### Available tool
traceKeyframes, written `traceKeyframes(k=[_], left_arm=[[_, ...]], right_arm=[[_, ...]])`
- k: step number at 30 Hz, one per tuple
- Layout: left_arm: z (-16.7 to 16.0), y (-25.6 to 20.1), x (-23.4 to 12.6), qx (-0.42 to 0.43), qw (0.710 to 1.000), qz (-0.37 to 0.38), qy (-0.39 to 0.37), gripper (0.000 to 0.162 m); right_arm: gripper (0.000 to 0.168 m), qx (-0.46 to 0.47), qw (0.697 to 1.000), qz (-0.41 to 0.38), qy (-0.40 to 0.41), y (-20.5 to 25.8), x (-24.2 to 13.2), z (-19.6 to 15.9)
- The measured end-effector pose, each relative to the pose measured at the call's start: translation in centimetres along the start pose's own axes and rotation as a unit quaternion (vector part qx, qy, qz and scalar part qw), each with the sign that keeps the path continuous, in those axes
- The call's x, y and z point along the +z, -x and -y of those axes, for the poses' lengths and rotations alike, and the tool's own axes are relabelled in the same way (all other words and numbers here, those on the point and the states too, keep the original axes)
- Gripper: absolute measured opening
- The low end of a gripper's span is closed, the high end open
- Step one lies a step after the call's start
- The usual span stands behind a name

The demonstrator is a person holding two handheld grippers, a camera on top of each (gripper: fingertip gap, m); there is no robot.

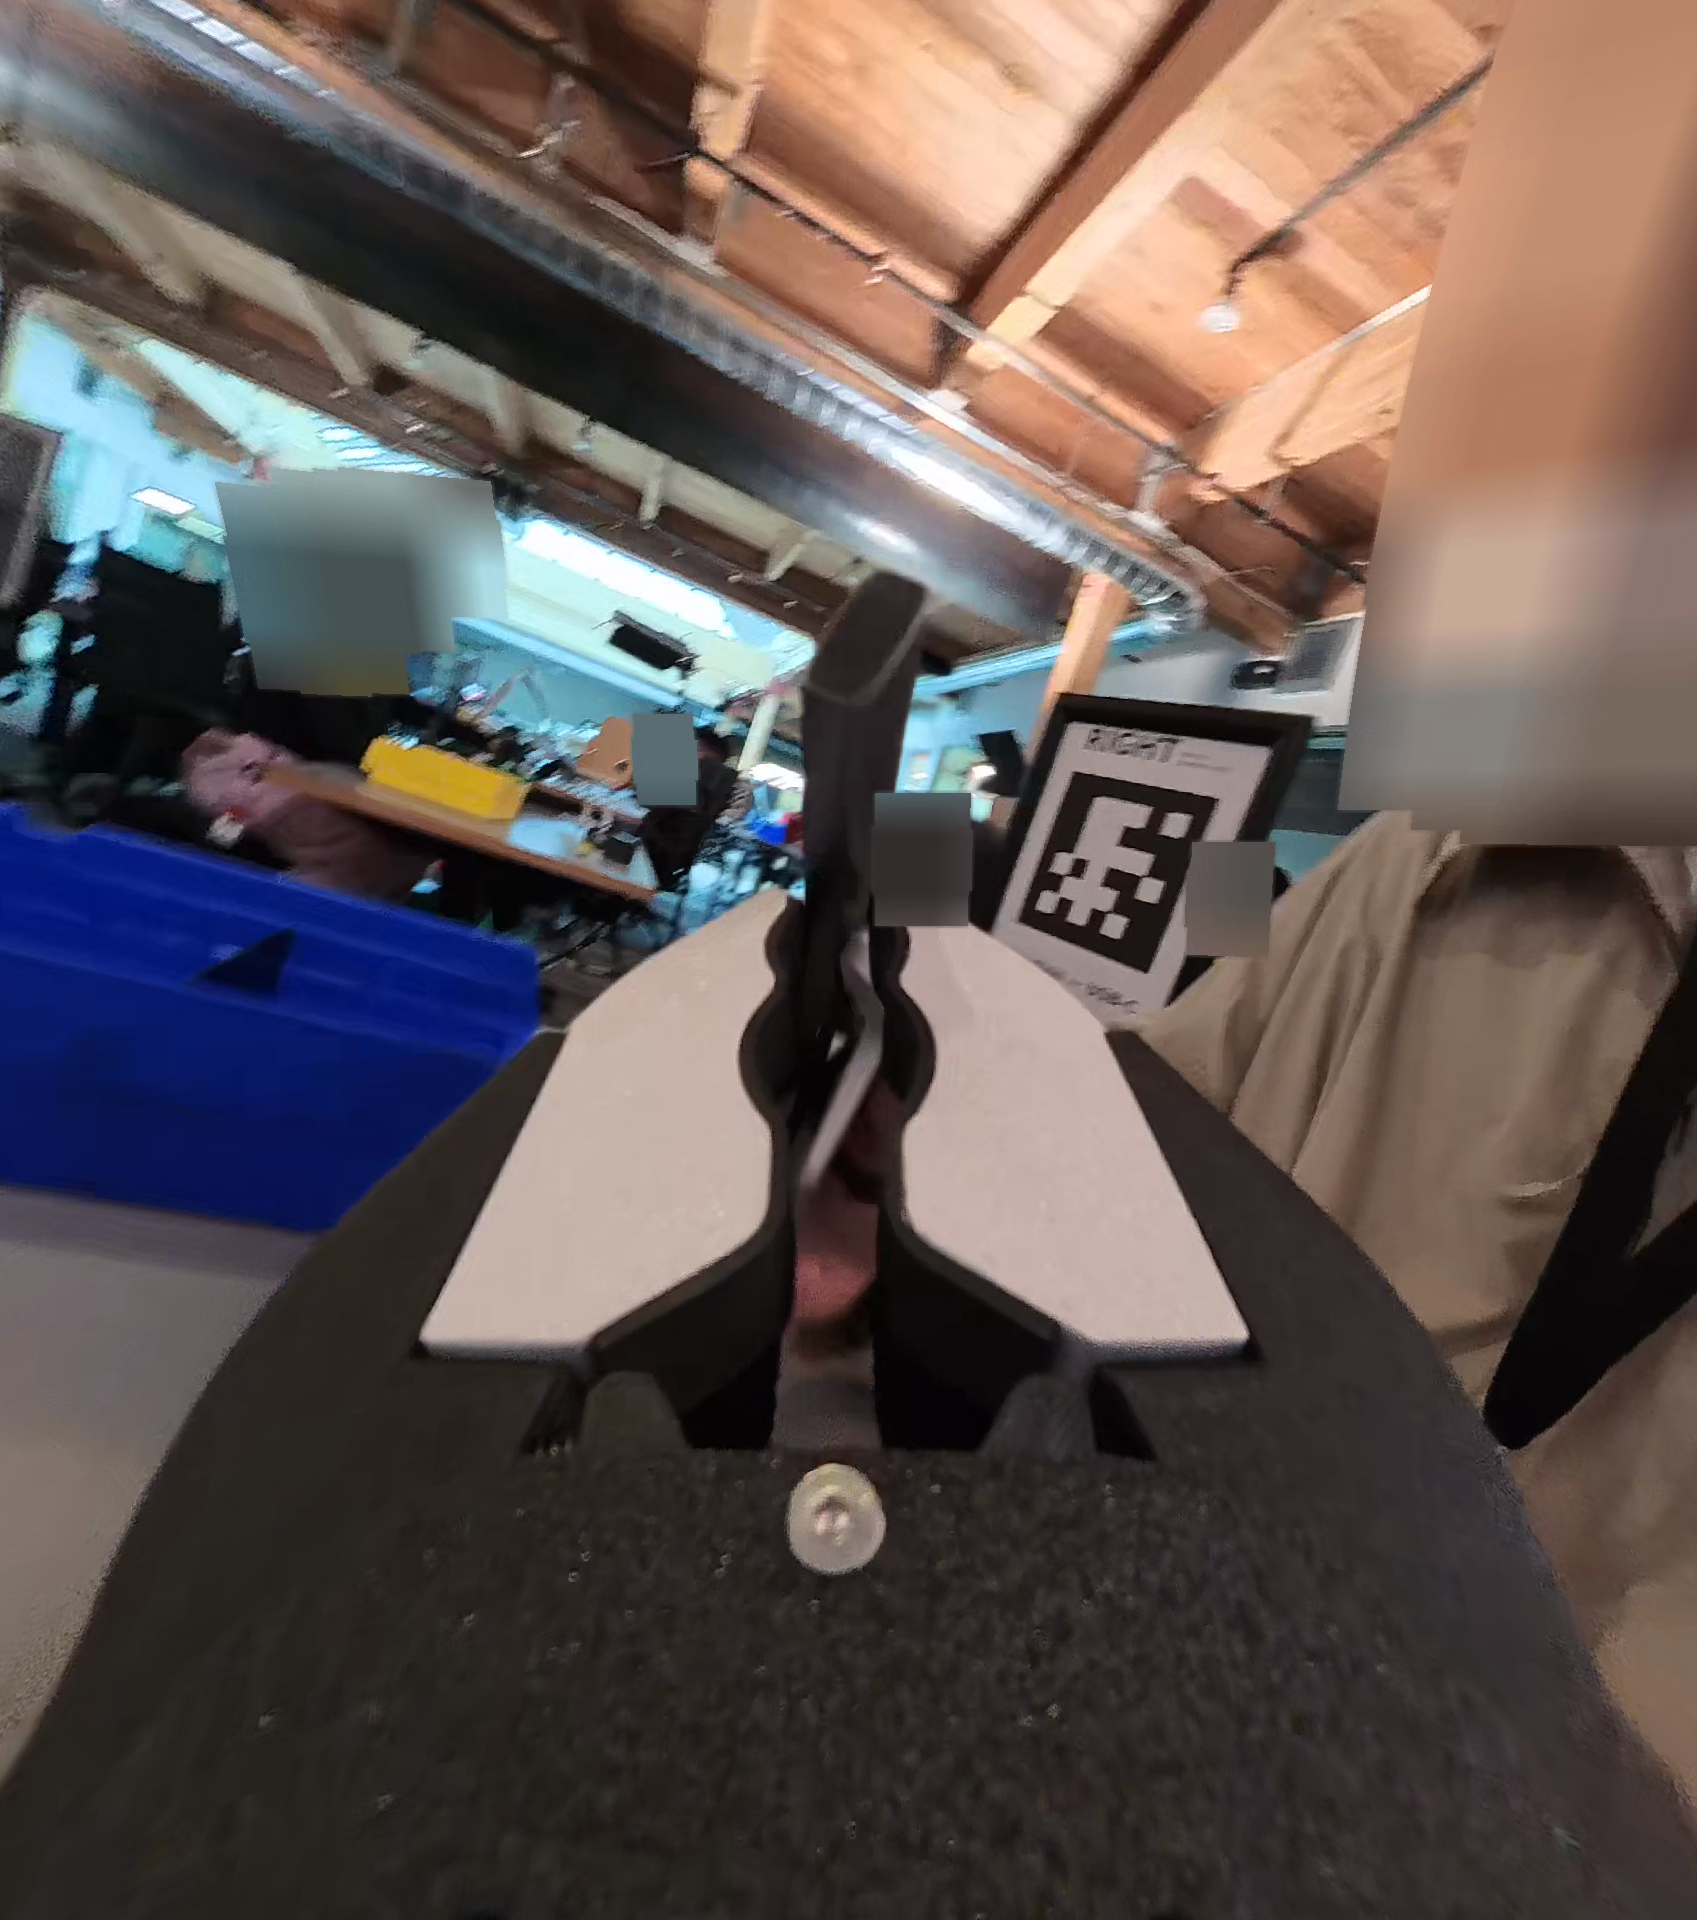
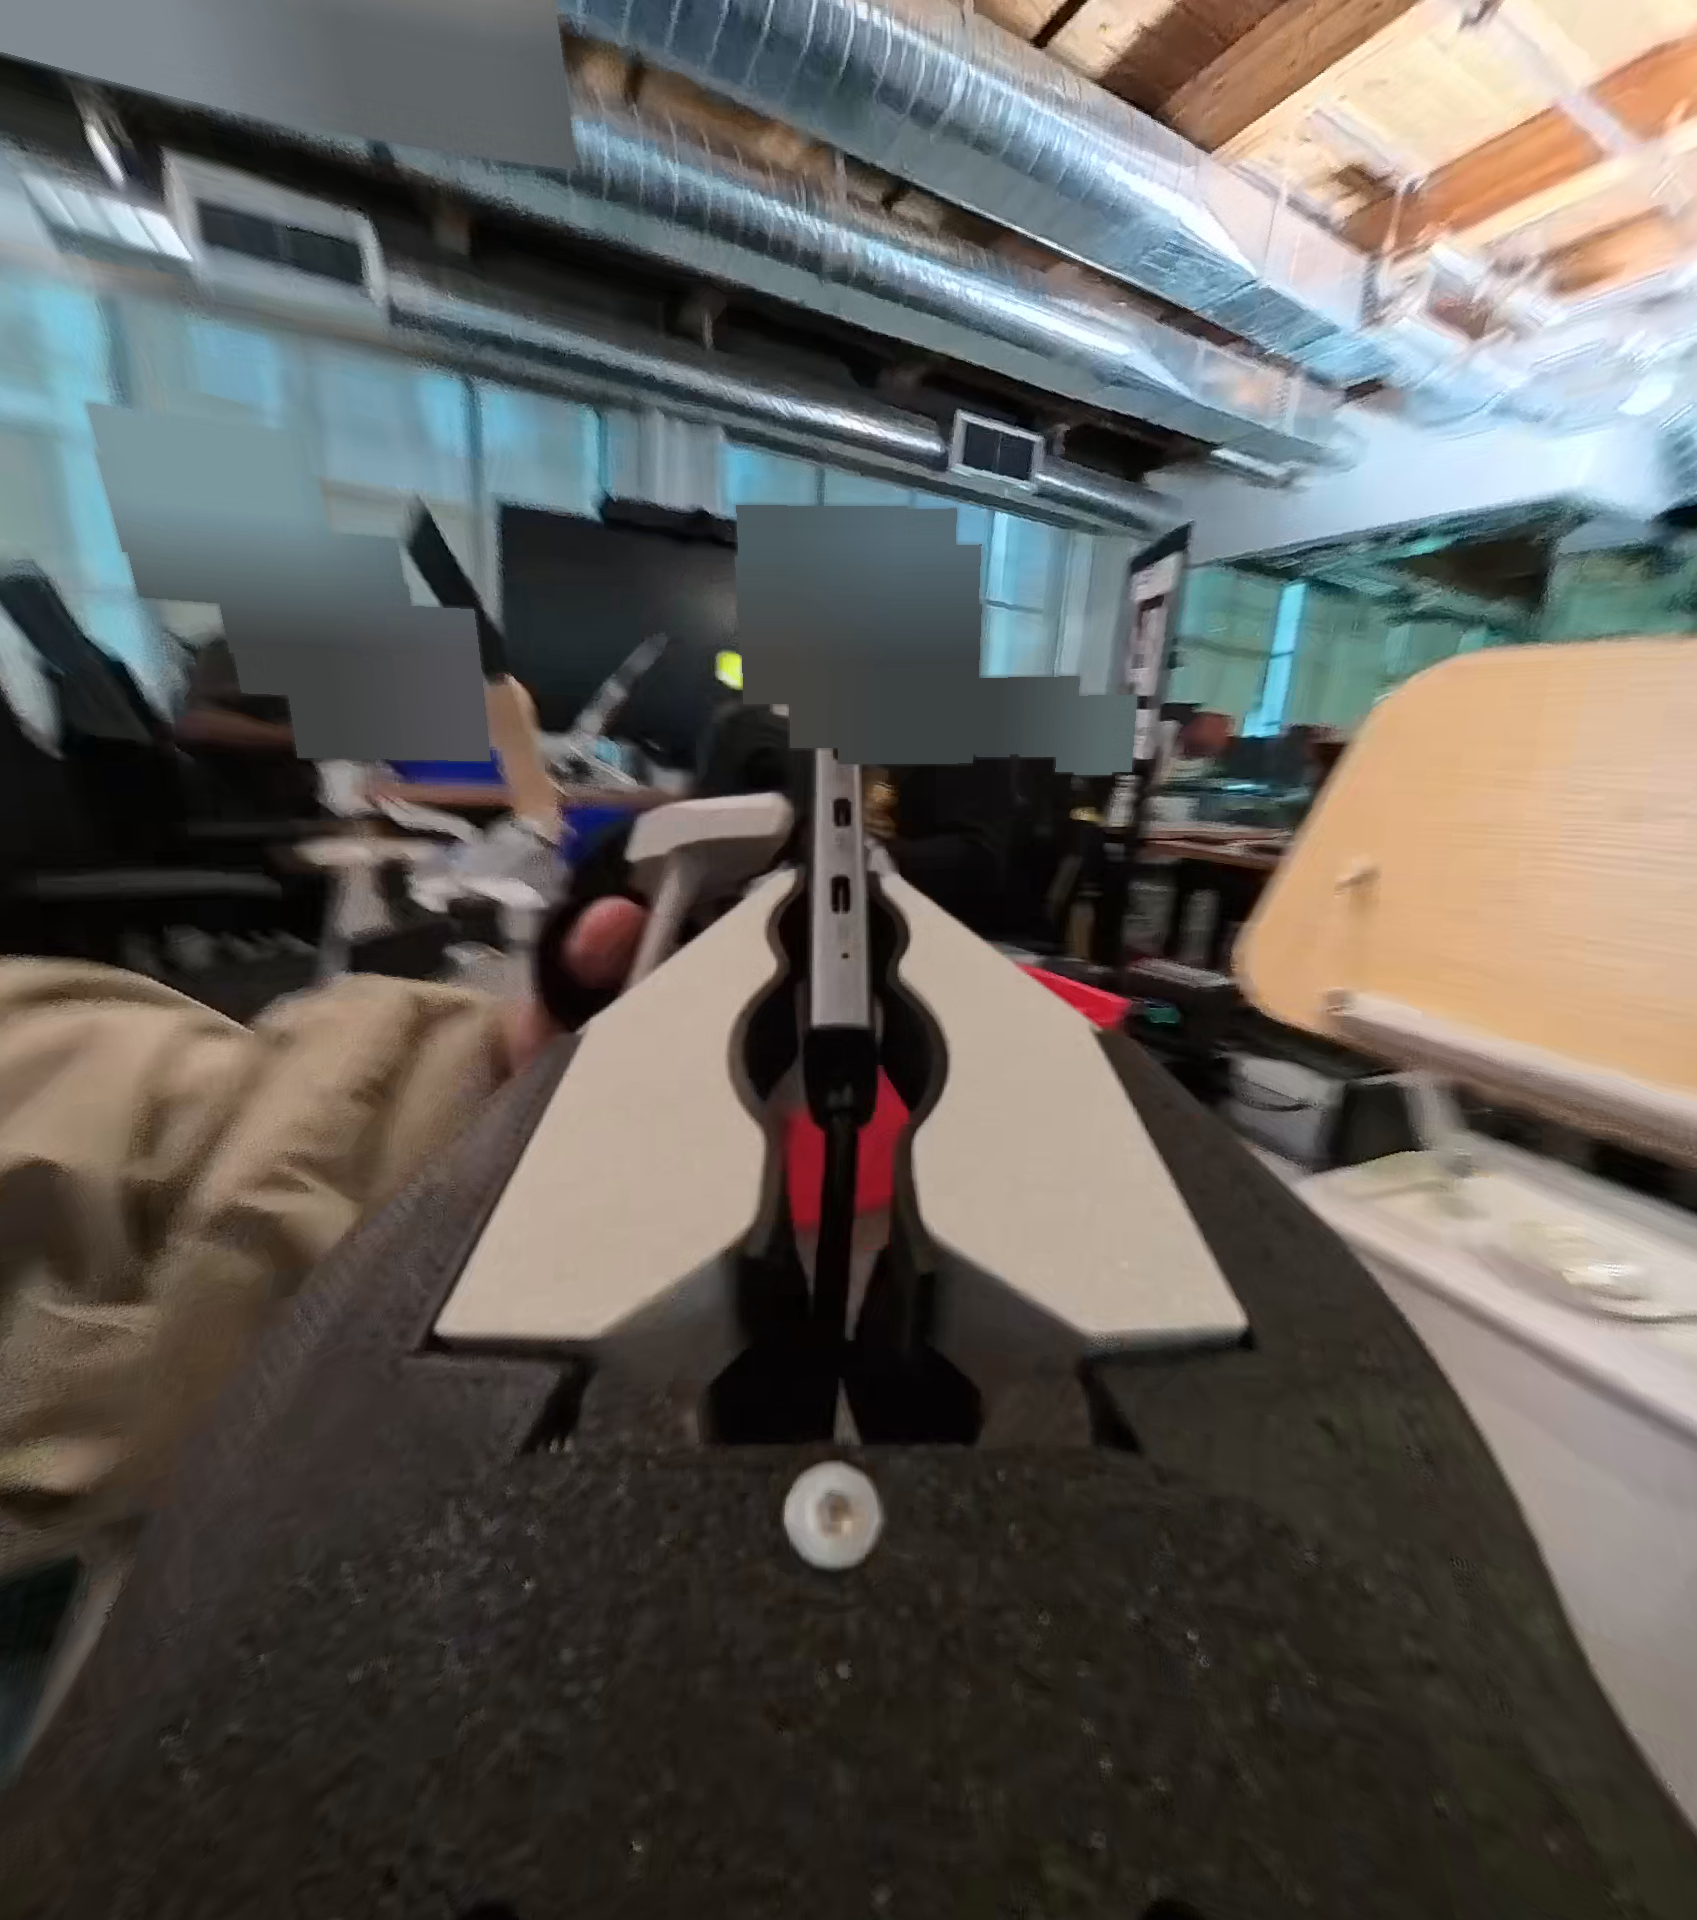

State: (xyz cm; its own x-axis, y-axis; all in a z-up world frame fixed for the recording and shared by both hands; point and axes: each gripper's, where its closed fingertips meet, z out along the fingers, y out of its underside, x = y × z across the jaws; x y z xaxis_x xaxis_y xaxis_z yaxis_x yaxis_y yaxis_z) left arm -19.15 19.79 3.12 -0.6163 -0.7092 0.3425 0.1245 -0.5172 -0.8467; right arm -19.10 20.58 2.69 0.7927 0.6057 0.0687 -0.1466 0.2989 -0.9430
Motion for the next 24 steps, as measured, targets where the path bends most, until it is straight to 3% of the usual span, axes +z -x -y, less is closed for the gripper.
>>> traceKeyframes(k=[3,6,8,11,16,19,21,24], left_arm=[[-0.8,1.7,-3.6,-0.045,0.992,0.114,0.017,0.028],[-1.8,0.1,-6.4,-0.031,0.978,0.202,0.030,0.030],[-3.6,-1.9,-7.5,-0.007,0.962,0.259,0.081,0.030],[-7.1,-4.2,-10.1,-0.006,0.922,0.359,0.143,0.039],[-10.7,-6.2,-15.4,0.040,0.855,0.495,0.154,0.044],[-10.9,-5.7,-19.0,0.082,0.803,0.573,0.142,0.042],[-10.6,-5.6,-21.0,0.086,0.777,0.605,0.155,0.041],[-10.1,-5.1,-23.1,0.069,0.759,0.634,0.134,0.040]], right_arm=[[0.008,-0.186,0.980,-0.038,0.067,-2.7,0.1,-0.8],[0.007,-0.367,0.921,-0.047,0.126,-5.6,1.6,-2.5],[0.007,-0.431,0.888,-0.035,0.156,-7.2,3.2,-4.9],[0.008,-0.437,0.878,-0.014,0.194,-9.4,5.1,-10.3],[0.008,-0.464,0.864,-0.018,0.194,-11.1,6.0,-16.4],[0.007,-0.509,0.841,-0.017,0.183,-10.7,6.0,-17.1],[0.007,-0.490,0.855,-0.011,0.167,-9.8,6.0,-16.5],[0.008,-0.478,0.862,-0.006,0.168,-9.6,5.9,-16.5]])
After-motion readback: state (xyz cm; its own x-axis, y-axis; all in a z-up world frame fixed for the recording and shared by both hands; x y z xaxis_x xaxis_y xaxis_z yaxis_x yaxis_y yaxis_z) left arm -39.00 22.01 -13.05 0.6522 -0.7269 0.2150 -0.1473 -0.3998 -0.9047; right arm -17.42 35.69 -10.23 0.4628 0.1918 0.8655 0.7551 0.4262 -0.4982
